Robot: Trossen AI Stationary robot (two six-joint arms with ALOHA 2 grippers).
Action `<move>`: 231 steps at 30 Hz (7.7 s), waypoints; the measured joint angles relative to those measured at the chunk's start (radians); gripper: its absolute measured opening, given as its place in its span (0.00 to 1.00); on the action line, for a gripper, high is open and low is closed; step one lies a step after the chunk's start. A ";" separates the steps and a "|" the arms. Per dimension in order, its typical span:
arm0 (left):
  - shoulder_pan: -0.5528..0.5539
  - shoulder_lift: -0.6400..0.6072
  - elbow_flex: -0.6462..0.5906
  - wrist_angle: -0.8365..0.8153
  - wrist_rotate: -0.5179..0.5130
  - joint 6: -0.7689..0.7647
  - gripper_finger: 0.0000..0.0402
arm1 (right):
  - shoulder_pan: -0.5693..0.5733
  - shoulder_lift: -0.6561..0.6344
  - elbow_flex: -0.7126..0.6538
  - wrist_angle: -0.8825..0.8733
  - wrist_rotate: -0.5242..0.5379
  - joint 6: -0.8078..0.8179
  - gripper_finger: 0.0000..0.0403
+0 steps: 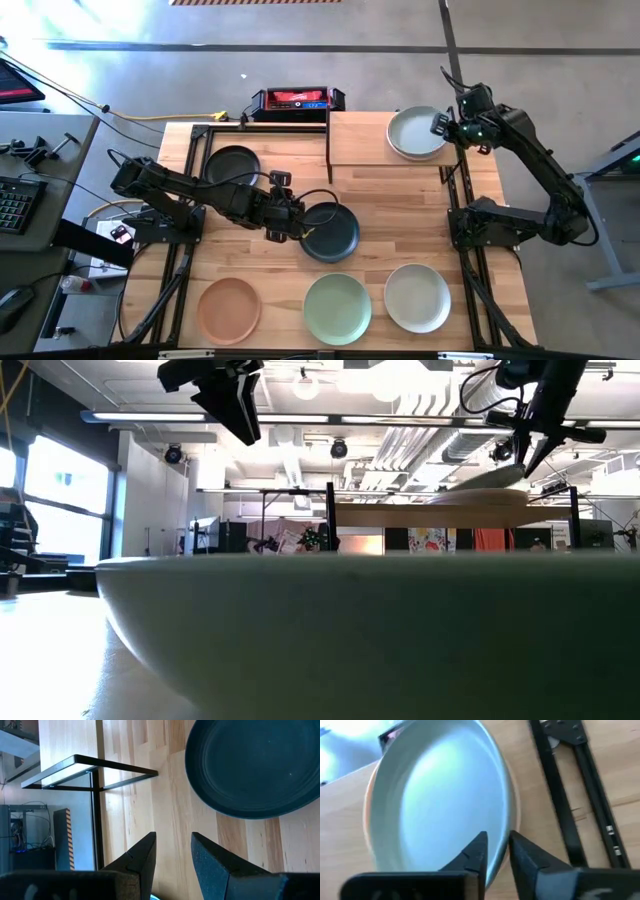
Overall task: Place and stack plates onto a shelf
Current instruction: Stack the blue plate on top of the orange plate on the shelf, then stack the brown plate on top of the blue plate on the shelf
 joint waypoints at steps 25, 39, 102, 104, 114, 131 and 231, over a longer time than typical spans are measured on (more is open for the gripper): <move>0.055 0.000 0.000 -0.032 0.102 -0.184 0.28 | 0.126 -0.007 0.000 -0.098 -0.396 -0.156 0.27; 0.058 0.000 -0.098 -0.172 0.259 -0.455 0.28 | 0.661 -0.010 0.000 -0.008 -0.366 0.013 0.27; -0.507 0.061 -0.337 0.109 0.526 -0.655 0.27 | 1.294 0.436 0.000 0.502 -0.163 0.294 0.27; -0.507 0.077 -0.337 0.110 0.526 -0.654 0.27 | 1.294 0.436 0.000 0.502 -0.165 0.294 0.27; -0.501 0.155 -0.337 0.108 0.546 -0.614 0.27 | 1.294 0.436 0.000 0.502 -0.168 0.275 0.27; -0.456 0.209 -0.337 0.180 0.607 -0.487 0.25 | 1.294 0.435 0.000 0.503 -0.168 0.260 0.27; 0.181 -0.373 -0.250 0.449 -0.343 -0.487 0.01 | 1.075 0.435 0.002 1.188 0.614 -0.581 0.14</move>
